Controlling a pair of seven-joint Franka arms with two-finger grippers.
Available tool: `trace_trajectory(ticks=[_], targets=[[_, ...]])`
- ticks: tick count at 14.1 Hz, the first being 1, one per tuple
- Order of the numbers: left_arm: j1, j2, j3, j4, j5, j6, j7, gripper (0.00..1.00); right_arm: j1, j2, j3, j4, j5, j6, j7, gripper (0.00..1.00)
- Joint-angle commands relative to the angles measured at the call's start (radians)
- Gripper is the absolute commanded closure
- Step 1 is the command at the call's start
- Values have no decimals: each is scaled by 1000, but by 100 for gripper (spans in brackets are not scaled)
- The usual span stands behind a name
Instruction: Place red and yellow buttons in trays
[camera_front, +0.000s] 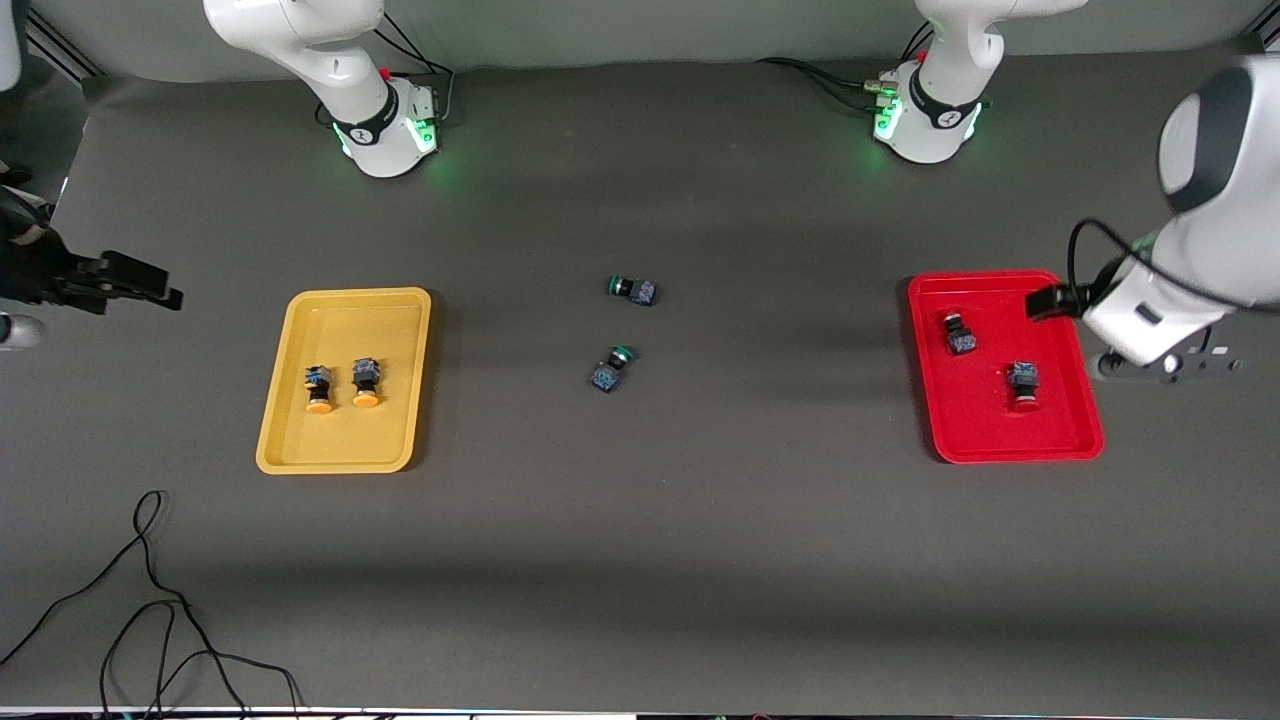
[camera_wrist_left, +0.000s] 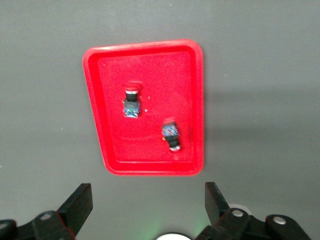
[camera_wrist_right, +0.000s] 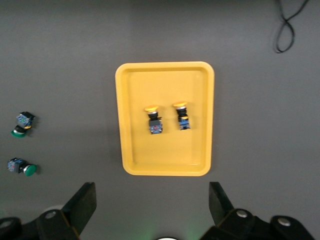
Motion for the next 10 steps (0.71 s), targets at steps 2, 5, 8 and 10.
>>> trace_trajectory(ticks=[2, 5, 8, 10], targets=[[10, -122, 21, -36, -36, -58, 5, 0, -59, -40, 80, -28, -46, -2, 30, 0], [11, -283, 24, -204, -57, 22, 7, 0, -53, -32, 84, -25, -65, -3, 27, 0], [11, -297, 38, -211, -63, 53, 10, 0, -53, -29, 84, -23, -65, -3, 30, 0], [55, -279, 36, -188, -63, 60, 57, 0, -53, -32, 82, -22, -66, -5, 28, 0]])
